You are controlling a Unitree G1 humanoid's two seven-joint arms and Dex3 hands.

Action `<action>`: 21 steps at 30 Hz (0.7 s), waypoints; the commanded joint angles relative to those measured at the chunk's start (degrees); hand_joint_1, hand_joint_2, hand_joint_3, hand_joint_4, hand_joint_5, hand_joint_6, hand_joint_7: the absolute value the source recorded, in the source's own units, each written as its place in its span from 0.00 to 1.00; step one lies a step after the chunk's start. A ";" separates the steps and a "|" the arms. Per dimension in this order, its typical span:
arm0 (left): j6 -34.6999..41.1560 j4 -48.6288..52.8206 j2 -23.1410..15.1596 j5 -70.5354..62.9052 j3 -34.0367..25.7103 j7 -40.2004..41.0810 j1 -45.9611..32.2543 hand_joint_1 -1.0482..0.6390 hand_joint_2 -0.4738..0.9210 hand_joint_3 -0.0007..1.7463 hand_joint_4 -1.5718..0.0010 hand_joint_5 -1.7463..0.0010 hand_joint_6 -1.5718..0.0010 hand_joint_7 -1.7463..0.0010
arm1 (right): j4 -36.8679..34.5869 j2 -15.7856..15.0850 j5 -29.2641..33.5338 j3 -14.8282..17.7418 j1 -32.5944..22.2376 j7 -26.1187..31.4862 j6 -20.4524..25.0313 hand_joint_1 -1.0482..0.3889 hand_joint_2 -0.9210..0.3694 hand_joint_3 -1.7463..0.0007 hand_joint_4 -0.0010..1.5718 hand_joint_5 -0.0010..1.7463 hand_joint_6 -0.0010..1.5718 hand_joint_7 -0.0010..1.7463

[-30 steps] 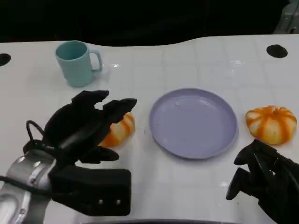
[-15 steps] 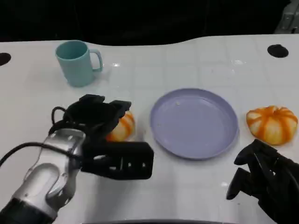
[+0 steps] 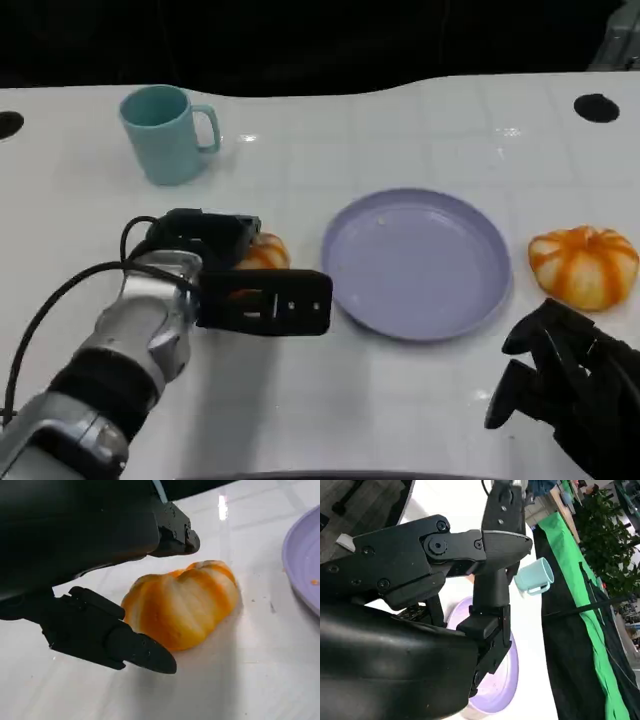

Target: Grasp the bread from the table and place it into the plate.

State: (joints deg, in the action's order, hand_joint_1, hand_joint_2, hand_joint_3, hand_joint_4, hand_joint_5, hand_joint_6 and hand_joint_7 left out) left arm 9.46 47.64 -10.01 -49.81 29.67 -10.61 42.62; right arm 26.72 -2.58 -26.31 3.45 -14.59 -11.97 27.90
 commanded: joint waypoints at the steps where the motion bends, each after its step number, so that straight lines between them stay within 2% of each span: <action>1: -2.07 7.49 0.93 2.29 0.42 2.55 3.86 0.32 0.93 0.00 0.99 0.89 0.90 1.00 | 0.61 -0.64 -0.76 0.39 -0.24 0.03 0.30 0.39 0.00 0.81 0.42 1.00 0.32 0.92; 11: -7.83 18.74 2.89 6.04 1.00 6.51 6.90 0.35 0.94 0.00 0.97 0.90 0.89 1.00 | 0.58 -0.61 -1.38 0.44 -0.11 -0.12 0.51 0.38 0.00 0.81 0.42 1.00 0.32 0.91; 13: -9.41 20.04 3.09 6.11 1.35 8.71 6.70 0.40 0.95 0.00 0.93 0.89 0.85 0.98 | 0.49 -0.77 -1.11 0.33 -0.07 -0.26 0.24 0.39 0.00 0.81 0.41 1.00 0.32 0.91; 16: -11.21 21.49 3.27 7.02 0.89 11.04 6.43 0.42 0.95 0.00 0.91 0.90 0.83 0.98 | 0.61 -0.86 -0.91 0.29 -0.10 -0.09 0.30 0.39 0.00 0.81 0.41 1.00 0.32 0.91; 18: -12.42 22.75 3.42 7.89 0.36 13.22 5.98 0.50 0.99 0.01 0.80 0.92 0.76 0.99 | 0.85 -0.78 -0.90 0.41 -0.13 0.38 0.66 0.39 0.00 0.81 0.41 1.00 0.32 0.92; 20: -13.21 23.71 3.44 8.24 0.36 15.61 5.71 0.52 1.00 0.02 0.75 0.93 0.72 0.99 | 0.88 -0.69 -1.24 0.60 -0.09 0.48 0.93 0.39 0.00 0.81 0.41 1.00 0.33 0.92; 21: -13.76 24.06 3.40 8.49 0.23 17.04 5.50 0.53 1.00 0.01 0.68 0.92 0.67 0.98 | 0.83 -0.64 -1.47 0.71 -0.08 0.37 0.97 0.39 0.00 0.82 0.41 1.00 0.33 0.91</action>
State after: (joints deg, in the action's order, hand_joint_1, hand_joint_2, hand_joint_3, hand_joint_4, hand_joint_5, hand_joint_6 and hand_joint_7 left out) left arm -2.95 70.10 -6.64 -41.99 29.92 3.58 48.77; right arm 26.94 -2.69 -26.89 3.55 -14.58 -11.86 28.51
